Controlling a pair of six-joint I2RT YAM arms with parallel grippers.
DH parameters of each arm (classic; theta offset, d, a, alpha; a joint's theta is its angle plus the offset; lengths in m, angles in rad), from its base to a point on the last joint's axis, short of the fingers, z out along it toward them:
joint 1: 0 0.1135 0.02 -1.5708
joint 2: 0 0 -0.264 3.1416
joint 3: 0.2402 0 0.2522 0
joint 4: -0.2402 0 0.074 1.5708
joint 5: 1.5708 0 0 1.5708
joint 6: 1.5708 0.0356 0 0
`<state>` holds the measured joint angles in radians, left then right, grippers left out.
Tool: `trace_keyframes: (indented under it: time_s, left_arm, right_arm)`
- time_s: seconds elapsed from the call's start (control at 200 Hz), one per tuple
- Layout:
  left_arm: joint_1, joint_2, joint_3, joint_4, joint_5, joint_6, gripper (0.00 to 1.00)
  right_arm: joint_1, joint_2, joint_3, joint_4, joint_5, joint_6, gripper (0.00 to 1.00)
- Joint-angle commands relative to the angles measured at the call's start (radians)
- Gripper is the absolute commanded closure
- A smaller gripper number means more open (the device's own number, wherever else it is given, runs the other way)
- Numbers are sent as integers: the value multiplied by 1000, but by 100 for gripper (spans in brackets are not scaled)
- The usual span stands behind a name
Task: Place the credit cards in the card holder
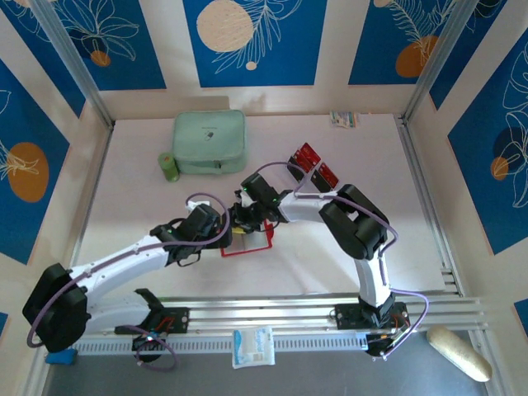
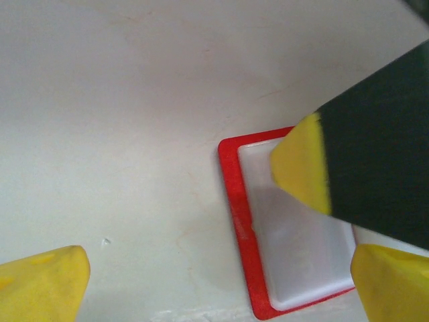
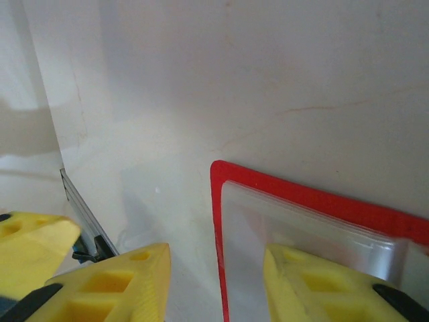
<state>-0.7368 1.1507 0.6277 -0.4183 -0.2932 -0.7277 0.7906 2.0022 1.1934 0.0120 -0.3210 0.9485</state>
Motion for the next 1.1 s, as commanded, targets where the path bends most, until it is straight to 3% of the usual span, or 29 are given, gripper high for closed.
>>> trace_keyframes:
  time_s: [0.0, 0.42, 0.625, 0.885, 1.095]
  left_arm:
    - [10, 29, -6, 39, -18, 5, 0]
    - [8, 213, 55, 124, 10, 35, 0]
    - [9, 247, 38, 127, 3, 35, 0]
    - [8, 226, 1, 121, -10, 27, 0]
    - [10, 225, 0, 118, -14, 27, 0]
  right_arm:
    - [-20, -58, -22, 6, -29, 11, 59]
    - [-83, -129, -60, -13, -18, -7, 59]
    - [-162, -229, -64, -151, 18, -126, 59]
    - [-338, -309, 110, -603, 277, -499, 60]
    - [-421, -296, 238, -777, 536, -682, 63]
